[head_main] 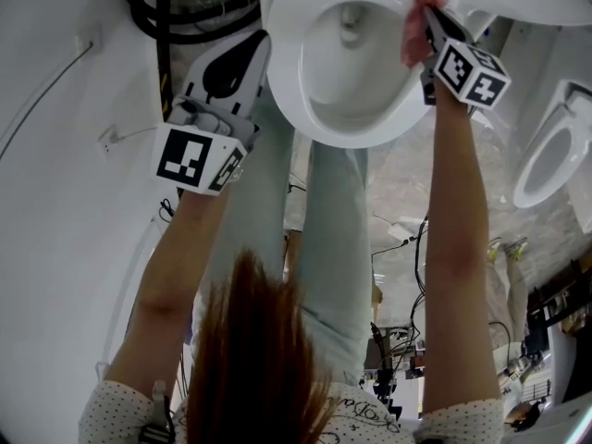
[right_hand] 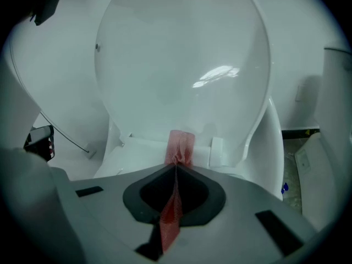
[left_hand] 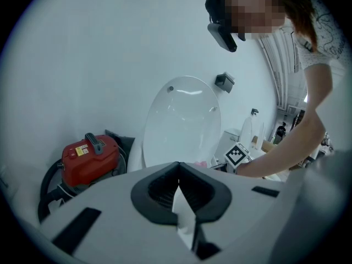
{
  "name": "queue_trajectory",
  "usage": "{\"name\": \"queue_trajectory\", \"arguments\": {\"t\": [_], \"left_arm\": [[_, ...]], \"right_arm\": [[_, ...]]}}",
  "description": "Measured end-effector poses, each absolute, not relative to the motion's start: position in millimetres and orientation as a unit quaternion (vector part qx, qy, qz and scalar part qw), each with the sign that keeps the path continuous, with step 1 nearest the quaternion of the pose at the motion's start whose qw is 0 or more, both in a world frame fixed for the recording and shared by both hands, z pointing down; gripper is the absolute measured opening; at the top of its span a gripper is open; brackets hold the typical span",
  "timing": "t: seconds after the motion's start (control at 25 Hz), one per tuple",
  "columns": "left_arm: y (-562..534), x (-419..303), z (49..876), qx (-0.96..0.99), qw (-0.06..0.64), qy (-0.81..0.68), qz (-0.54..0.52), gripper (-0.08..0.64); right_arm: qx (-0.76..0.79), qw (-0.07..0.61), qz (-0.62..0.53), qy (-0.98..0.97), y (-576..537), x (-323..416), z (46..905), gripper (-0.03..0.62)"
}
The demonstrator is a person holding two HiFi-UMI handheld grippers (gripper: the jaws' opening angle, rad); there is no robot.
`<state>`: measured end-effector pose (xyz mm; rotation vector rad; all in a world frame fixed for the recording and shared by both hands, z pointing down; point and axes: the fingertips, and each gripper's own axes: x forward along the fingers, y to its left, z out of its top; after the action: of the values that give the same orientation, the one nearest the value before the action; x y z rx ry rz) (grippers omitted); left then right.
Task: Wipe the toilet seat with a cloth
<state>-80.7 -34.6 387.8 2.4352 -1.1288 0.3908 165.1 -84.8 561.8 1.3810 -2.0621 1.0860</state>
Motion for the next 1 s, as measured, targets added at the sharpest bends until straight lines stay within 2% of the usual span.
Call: {"name": "queue_trajectory", "arguments": {"t": [0.68,1.0], "left_arm": [[-25.6,-65.5,386.3,0.881,0.211,-0.400,0.142,0.003],[-19.0,-65.3,389.3,0.881,0.212,-0.398,0.142,0.003]], "right_arm": [[0.524,0.203,0.410,-0.718,-66.8,200.9,560.6,0.020],[0.472,0.288,0.359,-0.752,-45.5,212.3,569.6,0.020]]}}
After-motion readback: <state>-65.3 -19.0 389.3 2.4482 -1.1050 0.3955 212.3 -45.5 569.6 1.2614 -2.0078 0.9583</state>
